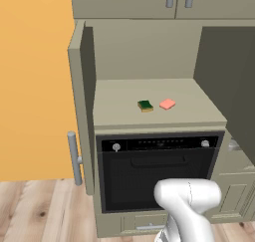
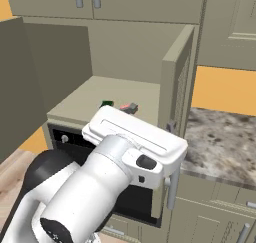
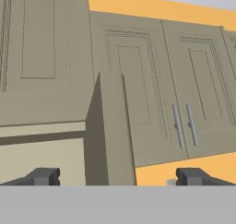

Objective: Pick up the bar soap and sponge from the sink, and place them back in the cabinet, and close the cabinet doors.

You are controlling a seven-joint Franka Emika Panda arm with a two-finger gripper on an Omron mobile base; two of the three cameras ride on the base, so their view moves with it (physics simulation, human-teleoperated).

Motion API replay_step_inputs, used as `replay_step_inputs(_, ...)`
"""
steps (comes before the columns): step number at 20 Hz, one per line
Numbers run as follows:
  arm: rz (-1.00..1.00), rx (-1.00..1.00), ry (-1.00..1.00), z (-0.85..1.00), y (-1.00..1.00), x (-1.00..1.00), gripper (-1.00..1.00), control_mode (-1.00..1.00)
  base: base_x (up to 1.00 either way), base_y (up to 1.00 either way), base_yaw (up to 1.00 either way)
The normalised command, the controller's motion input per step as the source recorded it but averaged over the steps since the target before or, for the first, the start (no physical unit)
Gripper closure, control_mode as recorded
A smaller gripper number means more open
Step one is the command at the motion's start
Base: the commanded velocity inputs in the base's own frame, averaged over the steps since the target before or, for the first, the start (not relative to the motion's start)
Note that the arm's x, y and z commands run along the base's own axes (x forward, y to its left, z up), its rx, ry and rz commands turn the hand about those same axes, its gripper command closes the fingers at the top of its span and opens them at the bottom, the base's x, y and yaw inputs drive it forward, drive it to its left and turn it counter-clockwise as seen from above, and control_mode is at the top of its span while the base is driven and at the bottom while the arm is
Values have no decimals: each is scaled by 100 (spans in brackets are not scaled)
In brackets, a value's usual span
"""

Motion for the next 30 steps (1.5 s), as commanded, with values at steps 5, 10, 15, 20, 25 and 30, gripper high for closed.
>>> replay_step_inputs(5, 2, 0, 0, -4, -15, 0, -100, -100, 0, 0, 0)
replay_step_inputs(10, 3, 0, 0, -1, -15, 0, -100, -100, 0, 0, 0)
replay_step_inputs(15, 7, 0, 0, -6, -10, 6, -100, -100, 0, 0, 0)
replay_step_inputs(20, 12, 0, 0, -12, -1, 25, -100, -100, 0, 0, 0)
replay_step_inputs(25, 13, 0, 0, -10, 0, 26, -100, -100, 0, 0, 0)
replay_step_inputs(30, 12, 0, 0, -8, -4, 30, -100, -100, 0, 0, 0)
